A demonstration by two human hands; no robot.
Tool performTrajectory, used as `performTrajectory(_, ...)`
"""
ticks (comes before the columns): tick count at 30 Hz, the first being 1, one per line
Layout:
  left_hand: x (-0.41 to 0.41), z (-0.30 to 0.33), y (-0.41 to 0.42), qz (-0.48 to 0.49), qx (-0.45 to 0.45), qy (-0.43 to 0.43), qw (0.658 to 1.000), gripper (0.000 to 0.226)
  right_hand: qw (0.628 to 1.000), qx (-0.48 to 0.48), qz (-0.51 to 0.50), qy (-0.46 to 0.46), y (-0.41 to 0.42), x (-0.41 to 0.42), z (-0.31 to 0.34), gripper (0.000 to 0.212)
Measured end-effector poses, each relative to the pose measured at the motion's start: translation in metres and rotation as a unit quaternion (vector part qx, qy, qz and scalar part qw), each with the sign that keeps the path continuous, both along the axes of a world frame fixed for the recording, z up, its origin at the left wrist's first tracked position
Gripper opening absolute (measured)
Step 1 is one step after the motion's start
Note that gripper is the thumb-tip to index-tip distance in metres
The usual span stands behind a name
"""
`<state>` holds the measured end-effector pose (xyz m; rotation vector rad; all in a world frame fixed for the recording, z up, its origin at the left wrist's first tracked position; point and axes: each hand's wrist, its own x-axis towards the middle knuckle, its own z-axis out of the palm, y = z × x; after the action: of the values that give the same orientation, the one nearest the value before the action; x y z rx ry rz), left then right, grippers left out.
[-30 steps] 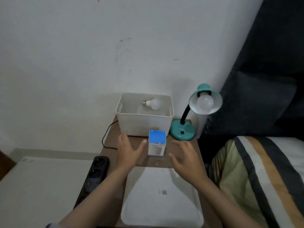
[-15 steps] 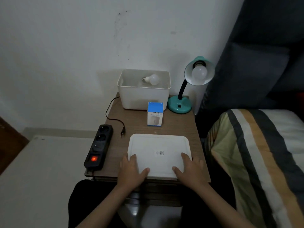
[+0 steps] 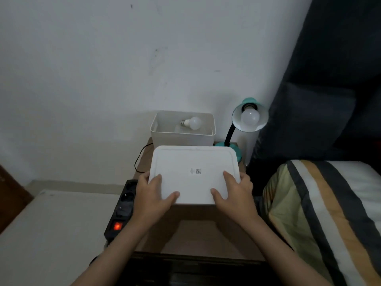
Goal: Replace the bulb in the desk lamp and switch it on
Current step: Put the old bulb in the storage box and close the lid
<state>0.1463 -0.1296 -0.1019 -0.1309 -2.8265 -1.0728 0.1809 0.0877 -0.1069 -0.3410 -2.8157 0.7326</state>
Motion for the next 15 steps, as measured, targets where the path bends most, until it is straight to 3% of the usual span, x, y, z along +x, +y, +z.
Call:
performTrajectory(8, -0.121, 0.053, -0.004, 0.019, -0.038, 0.023, 0.999, 0.053, 0.999, 0.013, 0.015, 0.03, -0.008, -0.11, 0.056, 0.056)
performTrajectory(15, -0.212, 0.056, 0.009, -0.01, -0.087, -0.033, 0.996, 0.05, 1.0, 0.005, 0.01, -0.015, 0.005, -0.199, 0.054, 0.043)
